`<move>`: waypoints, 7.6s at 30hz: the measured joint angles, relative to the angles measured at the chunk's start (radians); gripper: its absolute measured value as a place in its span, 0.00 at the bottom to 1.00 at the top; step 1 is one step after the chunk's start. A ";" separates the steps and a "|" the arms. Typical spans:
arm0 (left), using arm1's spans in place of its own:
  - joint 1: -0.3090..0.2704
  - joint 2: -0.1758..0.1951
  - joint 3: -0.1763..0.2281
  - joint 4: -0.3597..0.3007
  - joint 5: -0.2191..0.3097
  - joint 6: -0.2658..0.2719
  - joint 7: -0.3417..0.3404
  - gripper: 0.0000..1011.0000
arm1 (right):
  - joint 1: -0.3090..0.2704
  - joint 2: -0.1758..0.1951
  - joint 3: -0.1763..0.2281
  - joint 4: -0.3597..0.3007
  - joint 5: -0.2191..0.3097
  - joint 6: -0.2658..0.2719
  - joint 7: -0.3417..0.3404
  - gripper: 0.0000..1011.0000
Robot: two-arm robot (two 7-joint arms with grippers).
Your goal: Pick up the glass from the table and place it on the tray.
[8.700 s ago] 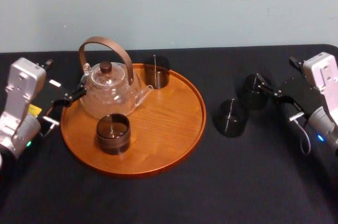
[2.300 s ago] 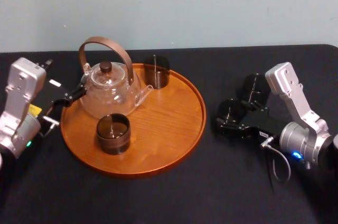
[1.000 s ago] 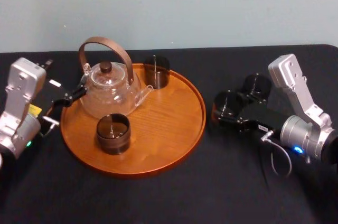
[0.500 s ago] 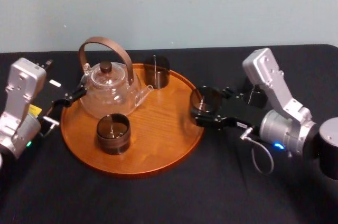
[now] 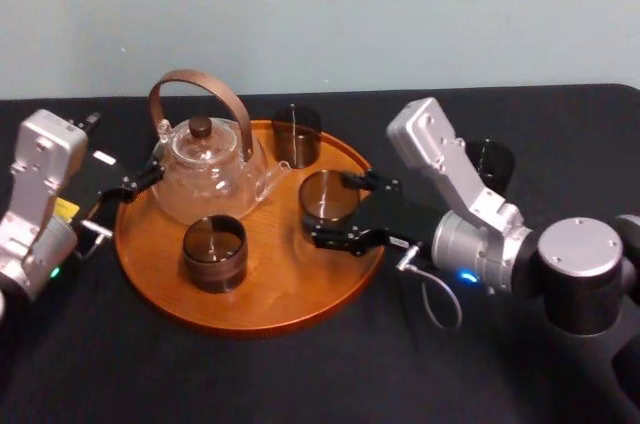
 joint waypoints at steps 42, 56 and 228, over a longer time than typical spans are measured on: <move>0.000 0.000 0.000 0.000 0.000 0.000 0.000 0.99 | 0.022 -0.069 -0.057 0.131 -0.002 -0.023 0.042 0.89; 0.000 0.000 0.000 0.000 0.000 0.000 0.000 0.99 | 0.027 -0.074 -0.065 0.147 0.004 -0.023 0.048 0.89; 0.000 0.000 0.000 0.000 0.000 0.000 0.000 0.99 | 0.119 0.093 0.210 0.363 0.184 -0.048 0.014 0.99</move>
